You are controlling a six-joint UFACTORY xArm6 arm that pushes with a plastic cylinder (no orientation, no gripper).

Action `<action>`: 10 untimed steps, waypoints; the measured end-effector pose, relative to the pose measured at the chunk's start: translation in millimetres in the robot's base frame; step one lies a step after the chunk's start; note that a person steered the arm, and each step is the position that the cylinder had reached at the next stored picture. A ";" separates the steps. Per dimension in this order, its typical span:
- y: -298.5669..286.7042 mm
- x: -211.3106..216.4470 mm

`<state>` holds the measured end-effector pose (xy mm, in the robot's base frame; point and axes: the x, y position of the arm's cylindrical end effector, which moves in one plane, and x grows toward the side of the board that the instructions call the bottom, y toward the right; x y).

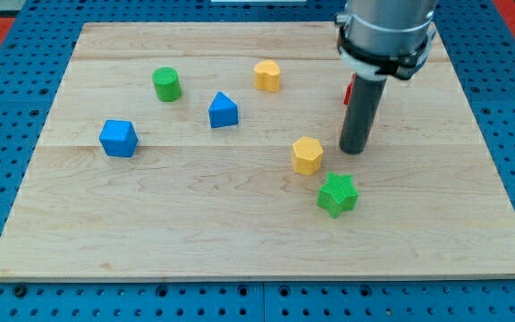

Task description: Slightly move red blocks to right side

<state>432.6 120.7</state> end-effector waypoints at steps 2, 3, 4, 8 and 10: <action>-44.6 -25.9; -29.2 -58.4; -28.3 -76.1; -3.1 -56.2; -74.6 -106.0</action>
<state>326.5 46.1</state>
